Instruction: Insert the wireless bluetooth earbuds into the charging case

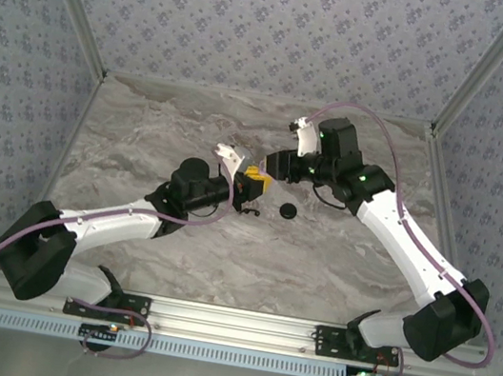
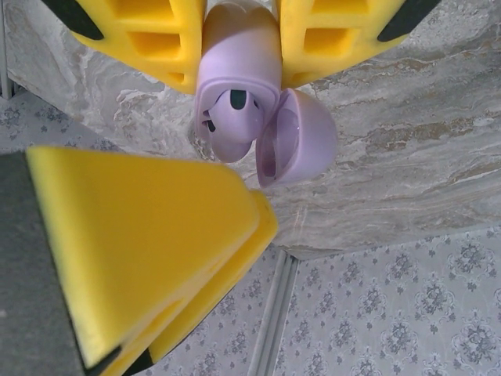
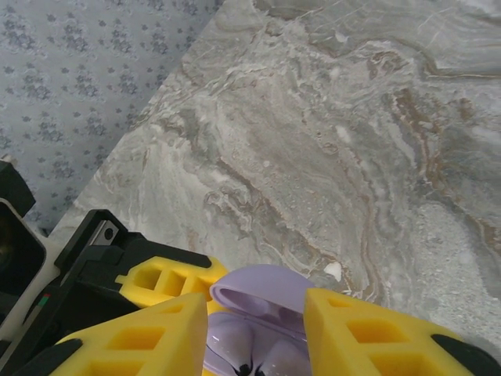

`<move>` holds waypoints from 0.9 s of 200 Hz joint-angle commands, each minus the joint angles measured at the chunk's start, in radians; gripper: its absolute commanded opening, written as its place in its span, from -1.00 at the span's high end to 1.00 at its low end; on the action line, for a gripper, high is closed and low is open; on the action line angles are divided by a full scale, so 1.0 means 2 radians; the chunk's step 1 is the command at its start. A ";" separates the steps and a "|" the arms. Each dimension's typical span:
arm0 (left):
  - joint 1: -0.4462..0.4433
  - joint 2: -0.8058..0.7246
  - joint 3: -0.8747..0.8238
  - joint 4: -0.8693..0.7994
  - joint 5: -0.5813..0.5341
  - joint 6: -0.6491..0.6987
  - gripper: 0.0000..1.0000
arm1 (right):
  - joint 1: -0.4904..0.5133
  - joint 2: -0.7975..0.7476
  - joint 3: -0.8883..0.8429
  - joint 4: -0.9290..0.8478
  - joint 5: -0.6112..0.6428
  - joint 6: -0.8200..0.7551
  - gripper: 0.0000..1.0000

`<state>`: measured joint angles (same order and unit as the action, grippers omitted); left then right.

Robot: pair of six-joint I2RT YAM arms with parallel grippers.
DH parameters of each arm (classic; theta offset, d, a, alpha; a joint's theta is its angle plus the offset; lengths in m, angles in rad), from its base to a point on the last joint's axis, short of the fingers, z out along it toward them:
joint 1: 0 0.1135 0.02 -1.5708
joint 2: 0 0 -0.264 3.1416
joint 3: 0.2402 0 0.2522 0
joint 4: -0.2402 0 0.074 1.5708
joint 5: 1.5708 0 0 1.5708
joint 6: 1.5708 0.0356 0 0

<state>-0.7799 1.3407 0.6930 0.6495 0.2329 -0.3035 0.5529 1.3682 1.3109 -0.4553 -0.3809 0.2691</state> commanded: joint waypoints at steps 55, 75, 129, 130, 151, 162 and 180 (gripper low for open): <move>0.031 -0.004 0.010 0.030 0.084 -0.024 0.88 | -0.078 -0.025 -0.032 -0.032 0.024 0.034 0.23; 0.034 -0.004 0.011 0.049 0.113 -0.025 0.88 | -0.097 -0.023 -0.046 -0.034 -0.001 0.029 0.26; 0.035 -0.003 0.022 0.066 0.165 -0.024 0.86 | -0.120 -0.007 -0.073 -0.024 -0.065 0.026 0.36; 0.035 -0.003 0.022 0.066 0.165 -0.024 0.86 | -0.121 -0.006 -0.074 -0.024 -0.066 0.025 0.36; 0.036 -0.002 0.025 0.065 0.174 -0.022 0.86 | -0.120 0.003 -0.070 -0.024 -0.091 0.020 0.44; 0.035 -0.001 0.024 0.069 0.176 -0.024 0.86 | -0.118 0.006 -0.071 -0.018 -0.105 0.019 0.47; 0.036 -0.001 0.022 0.076 0.181 -0.025 0.86 | -0.115 0.010 -0.069 -0.014 -0.125 0.015 0.50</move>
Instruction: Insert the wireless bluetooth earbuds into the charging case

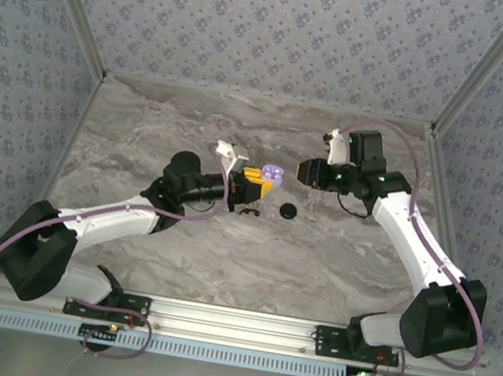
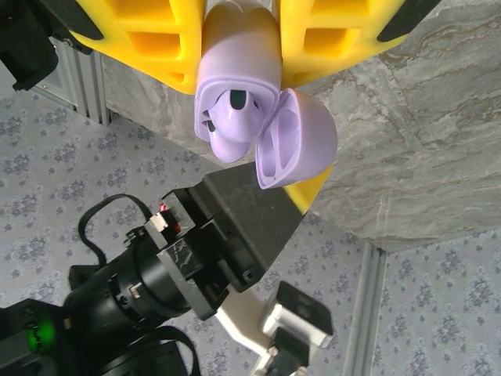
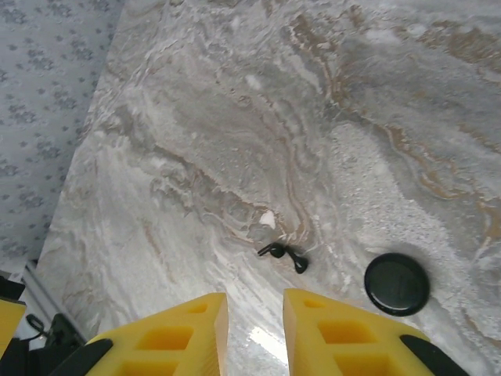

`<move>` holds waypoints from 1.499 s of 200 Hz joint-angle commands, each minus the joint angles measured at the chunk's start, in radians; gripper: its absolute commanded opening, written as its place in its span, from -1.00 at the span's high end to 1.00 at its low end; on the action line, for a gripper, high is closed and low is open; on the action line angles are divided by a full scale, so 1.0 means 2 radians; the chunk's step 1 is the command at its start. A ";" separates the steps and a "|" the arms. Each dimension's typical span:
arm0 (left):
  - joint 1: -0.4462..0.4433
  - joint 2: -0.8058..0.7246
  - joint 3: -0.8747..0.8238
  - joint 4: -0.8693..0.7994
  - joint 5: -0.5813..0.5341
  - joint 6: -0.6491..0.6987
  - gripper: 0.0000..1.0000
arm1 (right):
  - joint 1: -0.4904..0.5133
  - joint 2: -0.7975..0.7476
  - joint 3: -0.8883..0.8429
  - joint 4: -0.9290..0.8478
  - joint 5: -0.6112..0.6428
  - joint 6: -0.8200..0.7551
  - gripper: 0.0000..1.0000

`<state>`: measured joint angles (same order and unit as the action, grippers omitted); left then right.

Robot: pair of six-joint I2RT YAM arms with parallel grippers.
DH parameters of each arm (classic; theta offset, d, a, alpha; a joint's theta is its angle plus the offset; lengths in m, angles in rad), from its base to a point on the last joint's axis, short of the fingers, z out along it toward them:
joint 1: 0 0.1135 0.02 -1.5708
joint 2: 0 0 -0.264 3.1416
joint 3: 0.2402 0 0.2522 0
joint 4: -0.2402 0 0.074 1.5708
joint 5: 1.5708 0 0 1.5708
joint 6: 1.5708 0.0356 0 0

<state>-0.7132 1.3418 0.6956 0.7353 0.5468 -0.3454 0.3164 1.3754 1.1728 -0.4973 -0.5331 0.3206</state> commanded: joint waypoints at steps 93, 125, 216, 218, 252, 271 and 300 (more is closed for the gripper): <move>0.002 0.011 0.028 0.049 0.053 -0.018 0.86 | 0.024 0.032 0.025 0.016 -0.097 -0.021 0.59; 0.002 0.016 0.029 0.047 0.054 -0.021 0.86 | 0.032 0.032 0.029 0.017 -0.106 -0.025 0.59; 0.001 0.029 0.025 0.038 0.047 -0.033 0.85 | 0.039 0.023 0.034 0.036 -0.136 -0.025 0.59; 0.002 0.029 0.025 0.037 0.047 -0.033 0.86 | 0.039 0.022 0.034 0.036 -0.136 -0.025 0.59; 0.002 0.030 0.024 0.026 0.041 -0.033 0.86 | 0.038 0.014 0.029 0.042 -0.133 -0.026 0.59; 0.003 0.031 0.024 0.016 0.033 -0.032 0.86 | 0.038 0.009 0.025 0.045 -0.128 -0.027 0.59; 0.004 0.034 0.024 0.010 0.026 -0.038 0.86 | 0.037 0.003 0.020 0.046 -0.121 -0.030 0.59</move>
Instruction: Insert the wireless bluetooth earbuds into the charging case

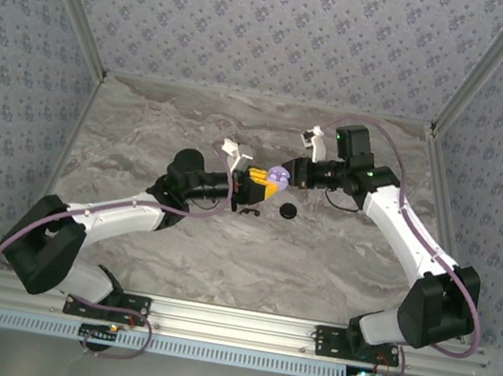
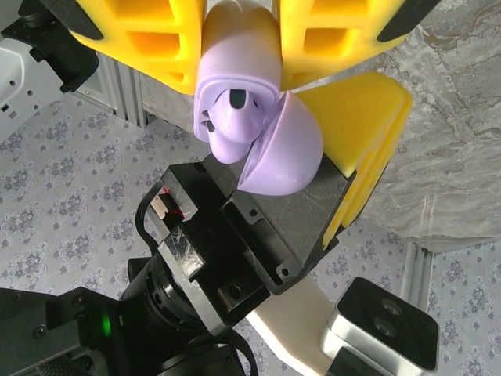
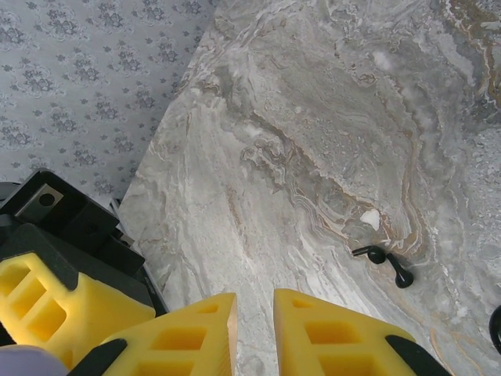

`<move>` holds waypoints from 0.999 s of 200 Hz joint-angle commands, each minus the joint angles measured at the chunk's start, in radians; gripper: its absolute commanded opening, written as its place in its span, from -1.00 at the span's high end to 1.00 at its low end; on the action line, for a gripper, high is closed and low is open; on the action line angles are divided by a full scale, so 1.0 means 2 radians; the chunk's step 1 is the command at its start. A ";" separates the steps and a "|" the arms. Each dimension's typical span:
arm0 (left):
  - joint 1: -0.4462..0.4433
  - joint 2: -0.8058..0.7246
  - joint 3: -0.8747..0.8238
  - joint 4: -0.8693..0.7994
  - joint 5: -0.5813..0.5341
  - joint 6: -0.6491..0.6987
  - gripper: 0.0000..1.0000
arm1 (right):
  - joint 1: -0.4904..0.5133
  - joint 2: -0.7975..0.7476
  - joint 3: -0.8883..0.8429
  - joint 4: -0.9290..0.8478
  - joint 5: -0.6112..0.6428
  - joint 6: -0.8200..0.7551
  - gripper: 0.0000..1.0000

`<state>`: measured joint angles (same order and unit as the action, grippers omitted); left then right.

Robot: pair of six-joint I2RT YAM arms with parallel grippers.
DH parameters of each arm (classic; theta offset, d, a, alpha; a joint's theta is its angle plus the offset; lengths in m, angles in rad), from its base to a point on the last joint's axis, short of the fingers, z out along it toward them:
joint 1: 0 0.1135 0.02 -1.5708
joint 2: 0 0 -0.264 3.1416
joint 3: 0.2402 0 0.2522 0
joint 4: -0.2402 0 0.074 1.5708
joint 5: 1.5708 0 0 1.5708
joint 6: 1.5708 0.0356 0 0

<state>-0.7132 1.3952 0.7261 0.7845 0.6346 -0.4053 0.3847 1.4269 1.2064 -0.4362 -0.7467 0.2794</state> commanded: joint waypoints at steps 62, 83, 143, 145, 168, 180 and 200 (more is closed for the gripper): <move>0.009 0.013 0.014 -0.031 -0.034 -0.022 0.87 | 0.003 -0.030 -0.003 0.005 0.015 -0.015 0.58; 0.011 0.013 0.022 -0.054 -0.055 -0.026 0.87 | 0.003 -0.031 0.002 -0.019 0.071 -0.018 0.55; 0.026 0.047 0.105 -0.238 -0.169 -0.030 0.86 | -0.016 -0.052 -0.026 -0.063 0.227 0.006 0.50; 0.027 0.049 0.111 -0.247 -0.173 -0.031 0.86 | -0.017 -0.054 -0.028 -0.063 0.228 0.006 0.50; 0.042 0.087 0.174 -0.353 -0.221 -0.057 0.84 | -0.021 -0.071 -0.050 -0.067 0.234 0.007 0.46; 0.053 0.116 0.215 -0.403 -0.218 -0.060 0.83 | -0.023 -0.079 -0.064 -0.066 0.234 0.009 0.45; 0.066 0.161 0.263 -0.441 -0.214 -0.062 0.83 | -0.024 -0.092 -0.084 -0.070 0.235 0.011 0.42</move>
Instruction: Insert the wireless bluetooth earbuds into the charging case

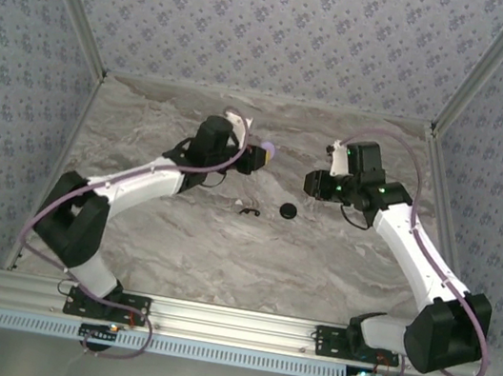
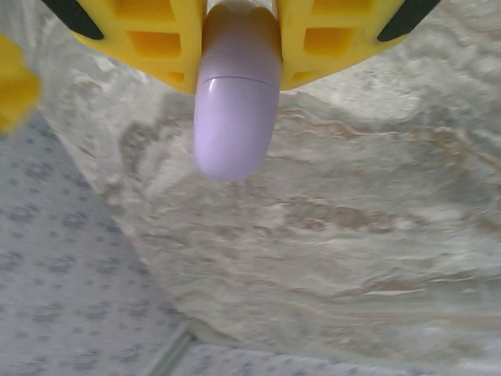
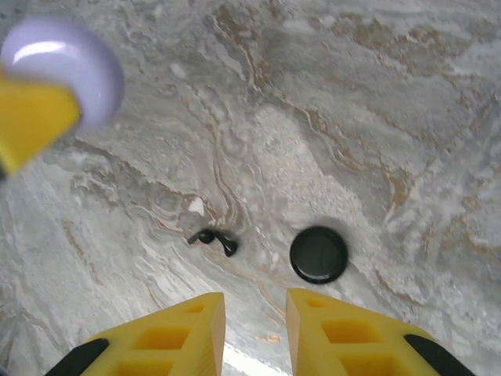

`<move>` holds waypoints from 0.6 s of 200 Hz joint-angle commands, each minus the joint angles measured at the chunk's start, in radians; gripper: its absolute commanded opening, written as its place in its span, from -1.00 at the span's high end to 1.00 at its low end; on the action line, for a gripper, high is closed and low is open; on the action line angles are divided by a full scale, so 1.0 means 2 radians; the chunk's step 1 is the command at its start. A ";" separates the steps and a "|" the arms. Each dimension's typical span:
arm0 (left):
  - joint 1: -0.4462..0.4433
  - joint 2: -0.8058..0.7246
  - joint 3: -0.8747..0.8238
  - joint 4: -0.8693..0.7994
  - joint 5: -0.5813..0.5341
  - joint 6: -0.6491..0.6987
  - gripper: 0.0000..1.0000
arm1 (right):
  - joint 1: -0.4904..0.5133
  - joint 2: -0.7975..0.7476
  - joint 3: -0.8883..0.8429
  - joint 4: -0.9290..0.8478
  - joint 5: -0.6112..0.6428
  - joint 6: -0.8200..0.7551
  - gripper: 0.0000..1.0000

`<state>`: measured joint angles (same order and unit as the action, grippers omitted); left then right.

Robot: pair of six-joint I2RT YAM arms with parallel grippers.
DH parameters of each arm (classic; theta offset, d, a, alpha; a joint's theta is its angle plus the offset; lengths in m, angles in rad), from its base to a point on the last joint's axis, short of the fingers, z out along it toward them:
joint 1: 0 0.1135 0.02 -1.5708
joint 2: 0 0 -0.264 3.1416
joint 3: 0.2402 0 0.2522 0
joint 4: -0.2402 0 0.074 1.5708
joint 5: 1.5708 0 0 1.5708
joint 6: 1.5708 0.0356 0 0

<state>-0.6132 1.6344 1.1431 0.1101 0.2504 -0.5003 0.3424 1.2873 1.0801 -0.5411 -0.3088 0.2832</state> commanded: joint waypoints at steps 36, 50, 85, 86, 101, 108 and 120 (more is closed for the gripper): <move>0.036 0.109 0.113 -0.117 -0.004 -0.018 0.83 | -0.003 -0.054 -0.062 -0.014 0.014 0.026 0.40; 0.044 0.137 0.137 -0.122 0.007 -0.019 0.83 | -0.003 -0.065 -0.075 -0.015 0.016 0.031 0.40; 0.063 0.208 0.206 -0.136 0.031 -0.025 0.80 | -0.001 -0.089 -0.098 -0.017 0.015 0.044 0.39; 0.064 0.212 0.208 -0.136 0.031 -0.025 0.80 | -0.001 -0.089 -0.098 -0.018 0.015 0.044 0.39; 0.071 0.238 0.236 -0.141 0.038 -0.026 0.79 | -0.001 -0.098 -0.103 -0.021 0.020 0.047 0.38; 0.073 0.250 0.249 -0.145 0.041 -0.028 0.79 | -0.001 -0.102 -0.105 -0.023 0.021 0.048 0.38; 0.078 0.270 0.273 -0.153 0.045 -0.030 0.79 | 0.000 -0.107 -0.110 -0.024 0.023 0.052 0.37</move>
<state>-0.4770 2.1162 1.5879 -0.1513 0.2966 -0.5446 0.3416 1.1080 0.8795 -0.5610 -0.2859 0.3553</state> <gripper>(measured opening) 0.196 0.312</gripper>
